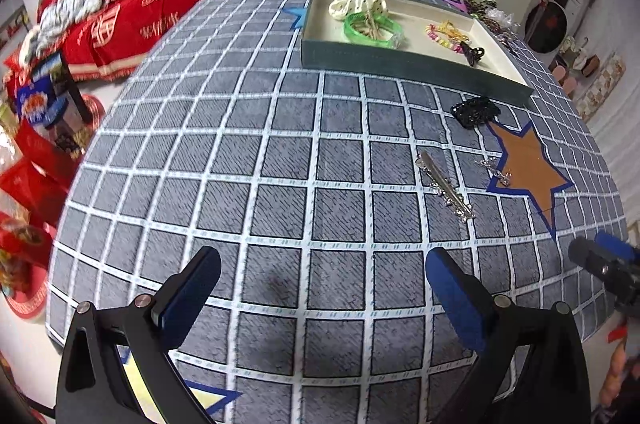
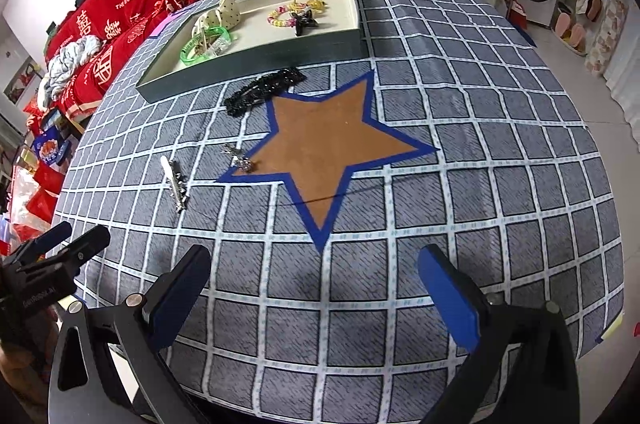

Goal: Organize jewelry
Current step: 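Grasp the silver barrette with the left tool while the right tool grasps the black beaded clip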

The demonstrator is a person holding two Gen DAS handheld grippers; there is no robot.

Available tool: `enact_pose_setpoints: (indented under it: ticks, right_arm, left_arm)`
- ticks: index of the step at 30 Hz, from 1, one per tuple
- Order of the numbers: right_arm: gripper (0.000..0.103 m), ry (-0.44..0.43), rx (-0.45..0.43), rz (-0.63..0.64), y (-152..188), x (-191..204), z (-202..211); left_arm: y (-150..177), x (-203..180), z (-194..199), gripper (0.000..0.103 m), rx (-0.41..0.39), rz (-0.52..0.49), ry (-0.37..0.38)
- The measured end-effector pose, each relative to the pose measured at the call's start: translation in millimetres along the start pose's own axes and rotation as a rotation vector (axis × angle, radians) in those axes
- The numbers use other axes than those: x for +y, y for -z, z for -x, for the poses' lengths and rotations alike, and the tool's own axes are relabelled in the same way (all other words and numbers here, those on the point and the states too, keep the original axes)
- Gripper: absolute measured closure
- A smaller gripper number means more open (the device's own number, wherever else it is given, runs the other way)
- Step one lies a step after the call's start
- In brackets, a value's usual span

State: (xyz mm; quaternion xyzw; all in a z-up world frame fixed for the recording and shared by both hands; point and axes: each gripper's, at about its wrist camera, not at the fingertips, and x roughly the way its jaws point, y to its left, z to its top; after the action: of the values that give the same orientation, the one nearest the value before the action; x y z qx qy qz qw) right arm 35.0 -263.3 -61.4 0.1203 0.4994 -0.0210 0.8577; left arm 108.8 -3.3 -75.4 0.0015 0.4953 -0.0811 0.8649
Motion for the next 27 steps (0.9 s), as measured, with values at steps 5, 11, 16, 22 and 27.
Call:
enact_pose_setpoints:
  ticks: [5,11,16,22,27]
  right_arm:
    - [0.000,0.010,0.002,0.003,-8,-5,-3]
    - [0.000,0.014,-0.009,0.019,-33,-9,-7]
    - [0.000,-0.018,0.003,0.045,-64,-1,-20]
    - [0.009,-0.057,0.060,-0.010,-96,5,-46]
    - [0.010,-0.077,0.107,-0.090,-113,17,-70]
  left_arm:
    - [-7,-16,-11,0.000,0.016,0.012,0.036]
    - [-19,-42,-22,0.000,0.020,-0.026,0.039]
    - [-29,-57,-34,0.008,0.040,-0.032,0.029]
    - [-32,-67,-44,0.018,0.051,-0.031,0.001]
    - [-34,-71,-46,0.028,0.038,-0.021,-0.012]
